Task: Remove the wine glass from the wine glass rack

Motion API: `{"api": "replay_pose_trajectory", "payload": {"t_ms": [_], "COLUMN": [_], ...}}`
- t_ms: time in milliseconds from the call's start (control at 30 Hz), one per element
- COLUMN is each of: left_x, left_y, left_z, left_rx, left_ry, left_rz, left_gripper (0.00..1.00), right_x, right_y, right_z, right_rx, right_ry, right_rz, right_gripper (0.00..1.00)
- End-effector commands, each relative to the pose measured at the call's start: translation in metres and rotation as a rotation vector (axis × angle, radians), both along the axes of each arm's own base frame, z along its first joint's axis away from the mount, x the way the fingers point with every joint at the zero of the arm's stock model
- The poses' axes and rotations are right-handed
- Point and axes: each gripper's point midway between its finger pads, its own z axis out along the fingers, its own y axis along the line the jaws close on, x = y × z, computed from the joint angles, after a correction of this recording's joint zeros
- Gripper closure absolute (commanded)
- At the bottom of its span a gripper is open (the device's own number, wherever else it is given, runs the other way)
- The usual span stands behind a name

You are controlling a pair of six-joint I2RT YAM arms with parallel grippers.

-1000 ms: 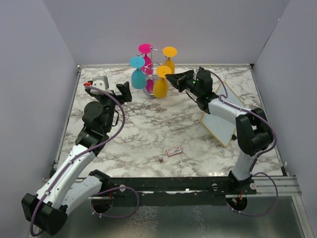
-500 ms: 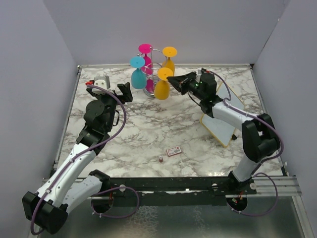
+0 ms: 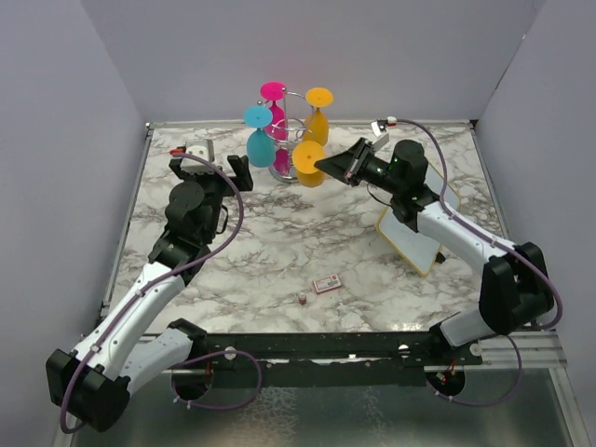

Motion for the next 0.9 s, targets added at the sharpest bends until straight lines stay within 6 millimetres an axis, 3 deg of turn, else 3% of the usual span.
{"api": "replay_pose_trajectory", "payload": {"t_ms": [0,333,567,700,867], "left_x": [0.002,0.004,-0.018,-0.039,-0.061], "left_y": [-0.007,-0.032,-0.064,-0.069,-0.076], "left_z": [0.012,-0.011,-0.043,-0.035,-0.007], "left_rx": [-0.016,-0.073,-0.078,-0.079,-0.097], "left_ry": [-0.01,0.104,0.321,0.368,0.382], "left_rz": [-0.022,-0.117,-0.306,-0.379,-0.469], "left_gripper": [0.07,0.06,0.01,0.01,0.01], "right_x": [-0.039,-0.055,-0.113,-0.141,-0.158], "right_y": [-0.006,-0.044,-0.037,-0.038,-0.039], "right_z": [0.001,-0.02,-0.032,-0.039,-0.03], "right_rx": [-0.206,-0.587,-0.693,-0.748,-0.758], "right_ry": [-0.307,-0.781,-1.418,-1.797,-2.065], "right_rz": [0.141,0.081,0.315,0.328,0.222], "right_gripper": [0.99,0.99,0.99,0.99,0.99]}}
